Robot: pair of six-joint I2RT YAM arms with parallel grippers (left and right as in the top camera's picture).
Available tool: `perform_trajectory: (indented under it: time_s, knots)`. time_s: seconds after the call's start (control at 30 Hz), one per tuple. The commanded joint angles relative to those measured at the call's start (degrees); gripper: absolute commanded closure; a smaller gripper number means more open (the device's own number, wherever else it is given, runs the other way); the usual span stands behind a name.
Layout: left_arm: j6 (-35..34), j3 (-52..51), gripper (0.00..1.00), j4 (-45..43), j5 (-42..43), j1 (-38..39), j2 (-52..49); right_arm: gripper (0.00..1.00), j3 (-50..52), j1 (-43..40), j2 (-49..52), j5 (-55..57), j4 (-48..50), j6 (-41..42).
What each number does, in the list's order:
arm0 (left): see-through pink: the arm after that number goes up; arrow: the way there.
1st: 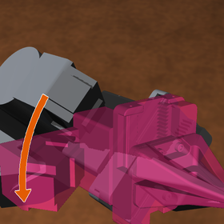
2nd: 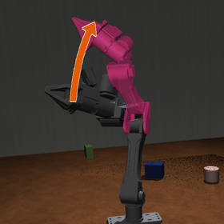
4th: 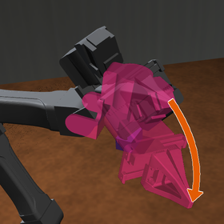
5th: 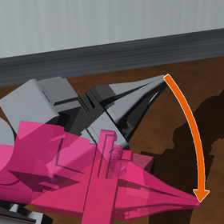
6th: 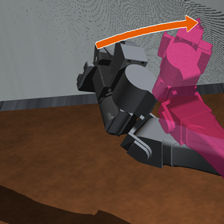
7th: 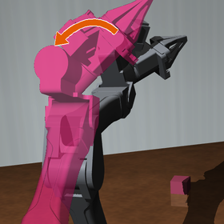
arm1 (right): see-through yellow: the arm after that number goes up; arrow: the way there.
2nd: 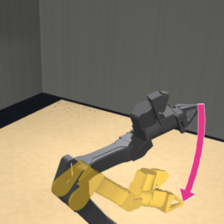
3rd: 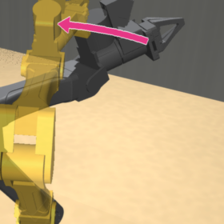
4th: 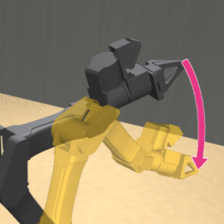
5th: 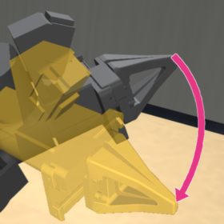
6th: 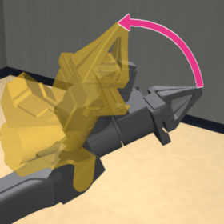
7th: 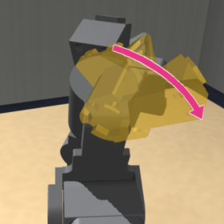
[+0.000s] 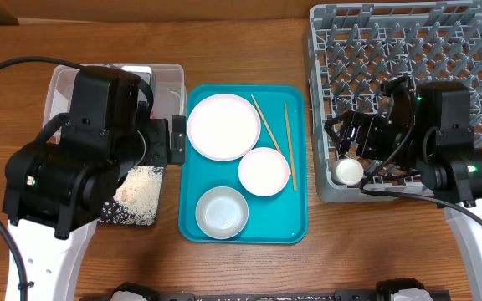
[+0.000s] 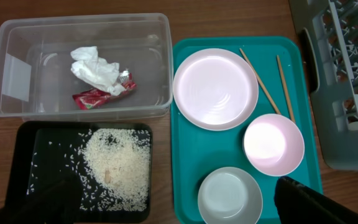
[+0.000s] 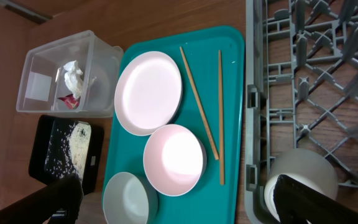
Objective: Sort waste into correct bins and load items into the dishwasher
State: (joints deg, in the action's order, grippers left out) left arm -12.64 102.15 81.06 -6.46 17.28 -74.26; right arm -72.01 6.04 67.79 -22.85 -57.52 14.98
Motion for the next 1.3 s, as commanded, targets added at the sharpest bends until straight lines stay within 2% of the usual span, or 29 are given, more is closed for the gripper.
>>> perform_trajectory:
  time_s: [0.0, 0.23, 0.33, 0.57, 0.73, 1.07, 1.27]
  knots:
    - [0.87, 0.35, 0.0, -0.07, -0.98, 0.52, -0.63, 0.0, -0.96, 0.0, -0.04, 0.55, 0.42, -0.02]
    - [1.7, -0.13, 0.0, 0.22, -3.06, 0.28, 3.8, 0.0, -0.96, 0.0, -0.04, 0.55, 0.42, -0.04]
    - [1.77, -4.61, 0.0, -7.69, -4.46, -1.16, 8.92, 0.0, -0.96, 0.0, -0.04, 0.55, 0.42, -0.04]
    - [1.75, -31.39, 0.0, -34.47, -1.79, -4.44, 27.1, 0.0, -0.96, 0.0, -0.04, 0.55, 0.42, -0.04]
    - [1.77, -49.86, 0.0, -48.52, 0.24, -5.95, 39.12, 0.0, -0.96, 0.0, -0.04, 0.55, 0.39, -0.04]
    - [2.54, -76.06, 0.0, -67.28, 4.07, -6.19, 60.02, 0.0, -0.96, 0.0, -0.04, 0.55, 0.39, -0.04]
    - [3.5, -87.21, 0.0, -73.0, 2.84, -6.19, 69.07, 0.0, -0.96, 0.0, -0.04, 0.55, 0.42, -0.02]
